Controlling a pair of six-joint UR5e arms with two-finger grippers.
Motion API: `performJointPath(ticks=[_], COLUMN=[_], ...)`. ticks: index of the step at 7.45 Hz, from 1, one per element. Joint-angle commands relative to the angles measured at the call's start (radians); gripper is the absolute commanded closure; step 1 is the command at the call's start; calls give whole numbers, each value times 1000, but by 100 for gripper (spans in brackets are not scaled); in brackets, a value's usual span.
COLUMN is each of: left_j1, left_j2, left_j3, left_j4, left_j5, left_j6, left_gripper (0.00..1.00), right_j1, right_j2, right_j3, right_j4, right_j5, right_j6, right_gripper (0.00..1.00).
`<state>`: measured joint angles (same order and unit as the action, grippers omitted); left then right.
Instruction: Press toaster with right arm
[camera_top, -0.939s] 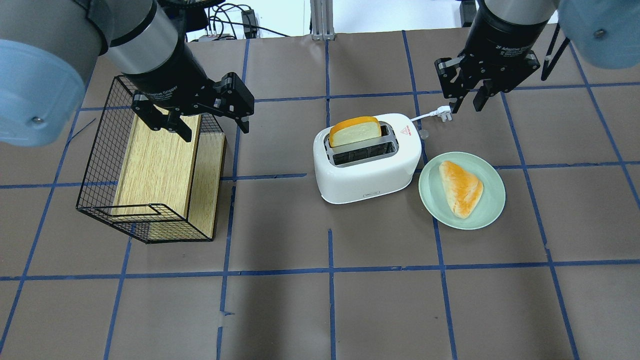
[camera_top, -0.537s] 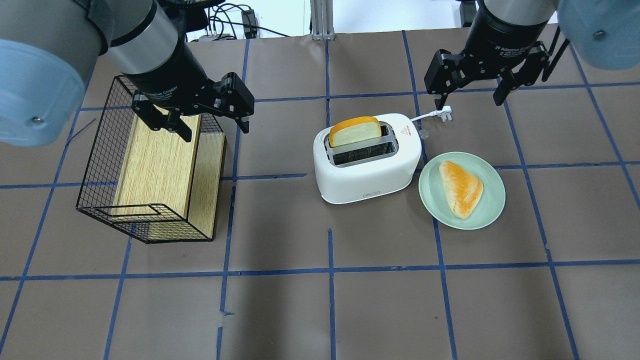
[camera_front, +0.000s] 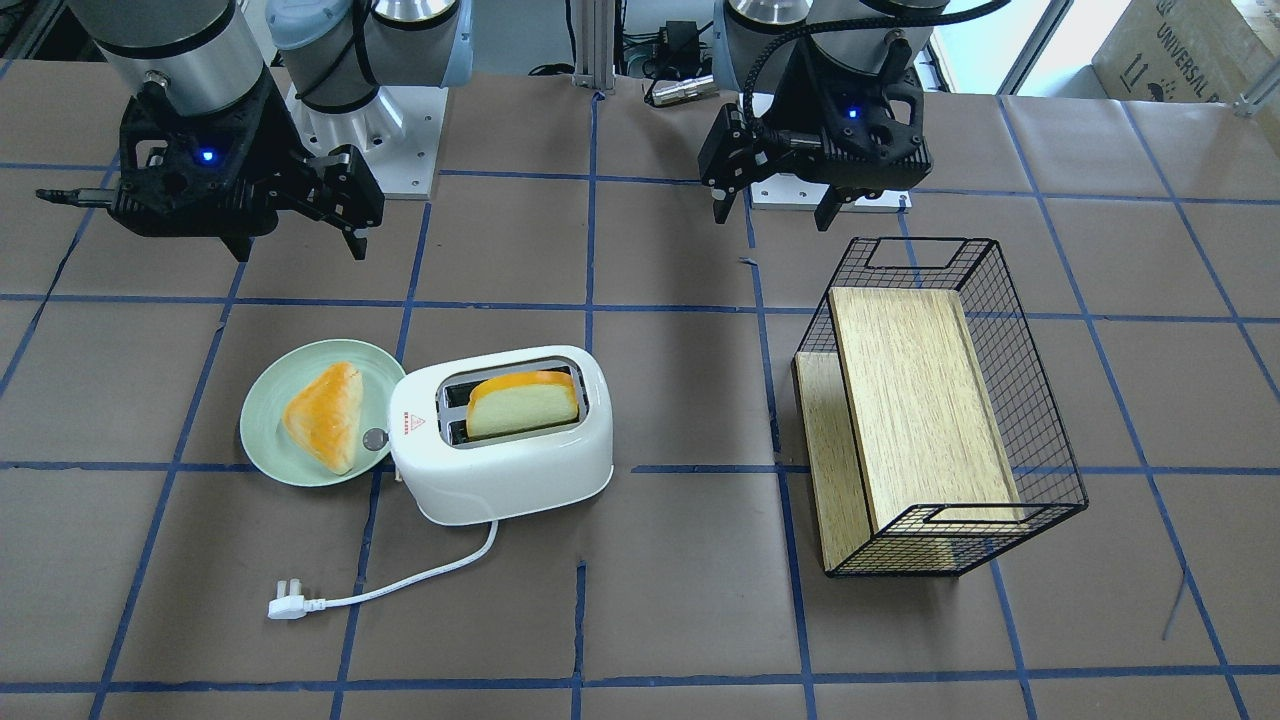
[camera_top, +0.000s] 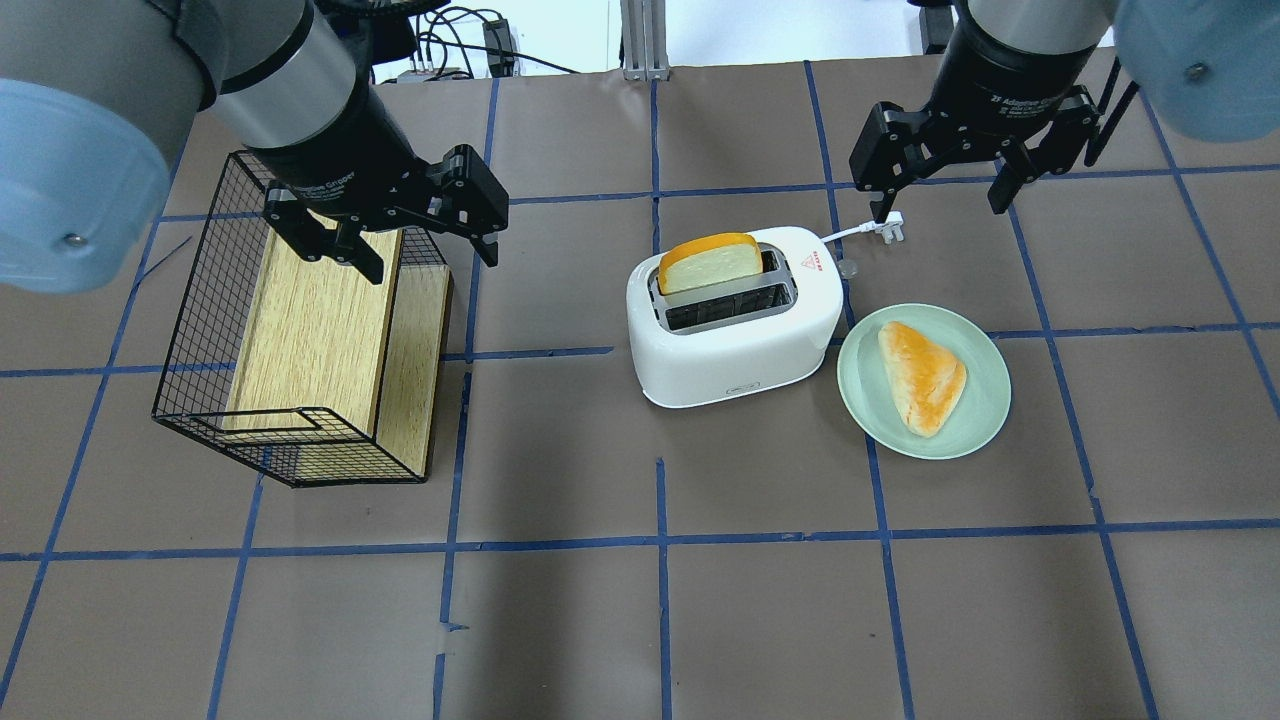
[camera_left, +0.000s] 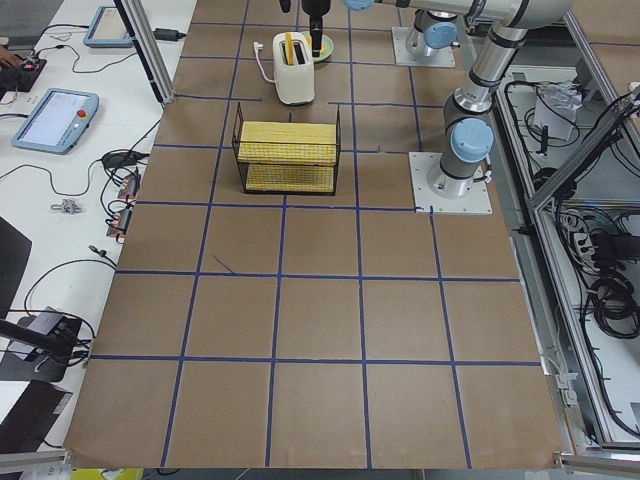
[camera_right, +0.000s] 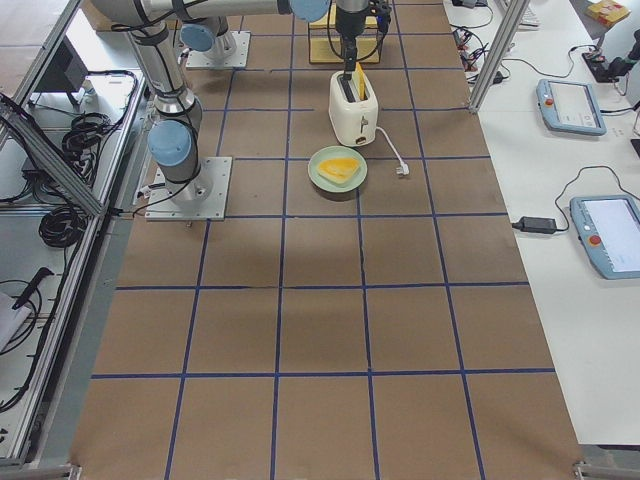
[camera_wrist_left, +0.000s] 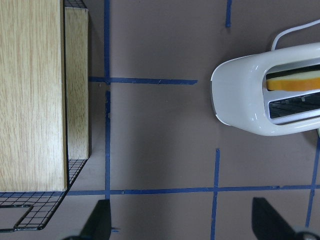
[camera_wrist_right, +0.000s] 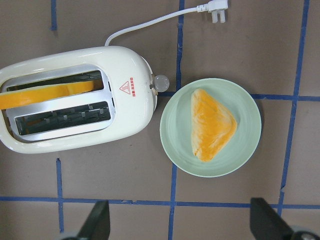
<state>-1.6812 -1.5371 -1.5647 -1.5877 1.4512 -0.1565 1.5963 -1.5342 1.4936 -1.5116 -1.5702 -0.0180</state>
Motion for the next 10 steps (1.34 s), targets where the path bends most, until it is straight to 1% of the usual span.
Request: performJointPath(ticks=[1,10], left_j1=[0,0], left_j2=[0,0], left_j3=[0,0], left_j4=[0,0], left_j5=[0,0], left_j6=[0,0], left_gripper=[0,0], right_j1=[-1,-1], right_j2=[0,0], right_j3=[4,4], right_j4=[-1,-15], right_j5=[1,2], right_j6=[-2,-2], right_gripper=[0,0])
